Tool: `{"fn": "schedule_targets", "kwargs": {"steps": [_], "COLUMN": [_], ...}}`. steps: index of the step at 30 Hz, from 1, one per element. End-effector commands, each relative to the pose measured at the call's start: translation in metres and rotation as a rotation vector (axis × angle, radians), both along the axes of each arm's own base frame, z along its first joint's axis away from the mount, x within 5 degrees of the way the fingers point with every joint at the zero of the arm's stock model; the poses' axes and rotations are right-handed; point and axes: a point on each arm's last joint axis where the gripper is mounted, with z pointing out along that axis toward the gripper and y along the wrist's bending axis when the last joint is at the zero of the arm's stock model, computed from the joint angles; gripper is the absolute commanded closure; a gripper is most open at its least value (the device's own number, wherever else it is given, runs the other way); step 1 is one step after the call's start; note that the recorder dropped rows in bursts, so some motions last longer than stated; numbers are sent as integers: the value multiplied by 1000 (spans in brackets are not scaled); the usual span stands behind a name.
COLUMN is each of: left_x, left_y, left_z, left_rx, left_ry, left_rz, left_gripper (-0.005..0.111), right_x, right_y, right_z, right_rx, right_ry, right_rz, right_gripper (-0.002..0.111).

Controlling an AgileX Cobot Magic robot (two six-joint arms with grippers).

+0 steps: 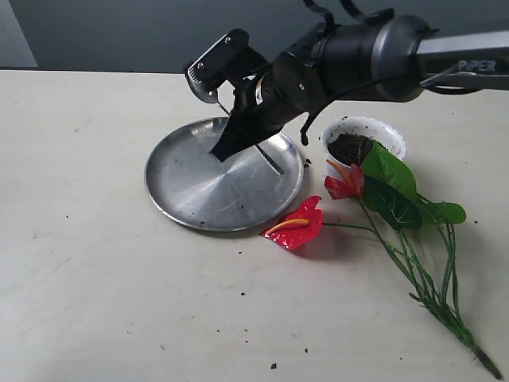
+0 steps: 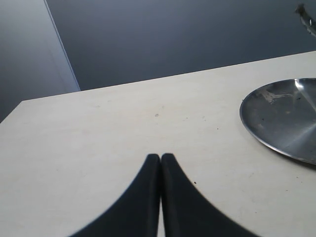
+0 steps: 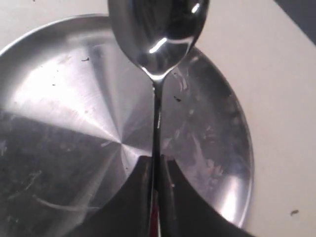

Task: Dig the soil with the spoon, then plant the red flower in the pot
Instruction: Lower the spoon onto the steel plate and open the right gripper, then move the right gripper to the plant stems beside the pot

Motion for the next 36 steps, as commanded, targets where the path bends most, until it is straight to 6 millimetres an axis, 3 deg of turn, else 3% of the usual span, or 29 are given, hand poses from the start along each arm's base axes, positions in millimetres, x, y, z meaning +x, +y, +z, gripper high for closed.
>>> {"fn": "schedule_targets", "kwargs": {"steps": [1,8,16,23,26,30,31,32,34,36], "left_x": [0,0,0,0,0,0,0,0,0,0], "left_y": [0,0,0,0,0,0,0,0,0,0], "left_z": [1,1,1,1,1,1,1,1,1,1], "left_rx": [-5,-5,-5,-5,-5,-5,-5,-5,-5,-5], "left_ry": [-4,-4,-4,-4,-4,-4,-4,-4,-4,-4], "left_rz": [-4,-4,-4,-4,-4,-4,-4,-4,-4,-4], "left_gripper": [105,105,105,105,105,105,105,105,105,105], "right_x": [14,22,23,23,22,9,4,-6,-26,-51], "right_y": [10,16,18,18,18,10,6,-2,-17,-36], "right_z": [-25,-62,-73,-70,-45,35,47,69,90,99], "right_rx": [15,-37,-30,-21,100,229,239,264,293,304], "right_ry": [47,128,136,135,154,90,80,42,5,-6], "right_rz": [-29,-44,-47,-56,-176,-202,-201,-187,-176,-173], "right_gripper": [108,108,106,79,79,79,79,79,79,79]}}
